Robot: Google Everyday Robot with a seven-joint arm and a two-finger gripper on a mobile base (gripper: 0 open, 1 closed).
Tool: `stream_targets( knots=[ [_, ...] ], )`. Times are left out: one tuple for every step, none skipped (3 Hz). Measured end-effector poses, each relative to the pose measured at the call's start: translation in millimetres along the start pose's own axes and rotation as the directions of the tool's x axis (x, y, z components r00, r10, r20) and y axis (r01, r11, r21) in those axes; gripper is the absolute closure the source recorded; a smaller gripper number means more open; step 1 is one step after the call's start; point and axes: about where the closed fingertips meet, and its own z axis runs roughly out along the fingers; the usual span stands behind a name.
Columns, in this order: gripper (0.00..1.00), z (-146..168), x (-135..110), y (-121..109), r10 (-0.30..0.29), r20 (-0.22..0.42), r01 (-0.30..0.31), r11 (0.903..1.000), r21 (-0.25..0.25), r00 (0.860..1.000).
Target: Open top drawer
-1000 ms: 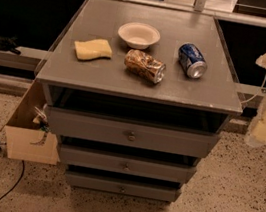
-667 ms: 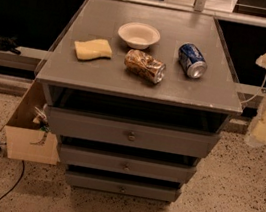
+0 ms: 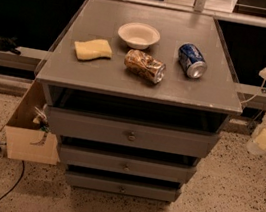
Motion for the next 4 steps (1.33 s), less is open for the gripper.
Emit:
stream_targets(
  knots=[
    [0.00, 14, 15, 7, 0.039, 0.080, -0.037, 0.9991, -0.020, 0.996],
    [0.00, 54, 25, 18, 0.064, 0.107, -0.058, 0.9964, -0.062, 0.992],
    [0.00, 59, 25, 18, 0.069, 0.106, -0.062, 0.9960, -0.064, 0.992],
    [0.00, 88, 21, 19, 0.081, 0.094, -0.073, 0.9939, -0.082, 0.992]
  ],
)
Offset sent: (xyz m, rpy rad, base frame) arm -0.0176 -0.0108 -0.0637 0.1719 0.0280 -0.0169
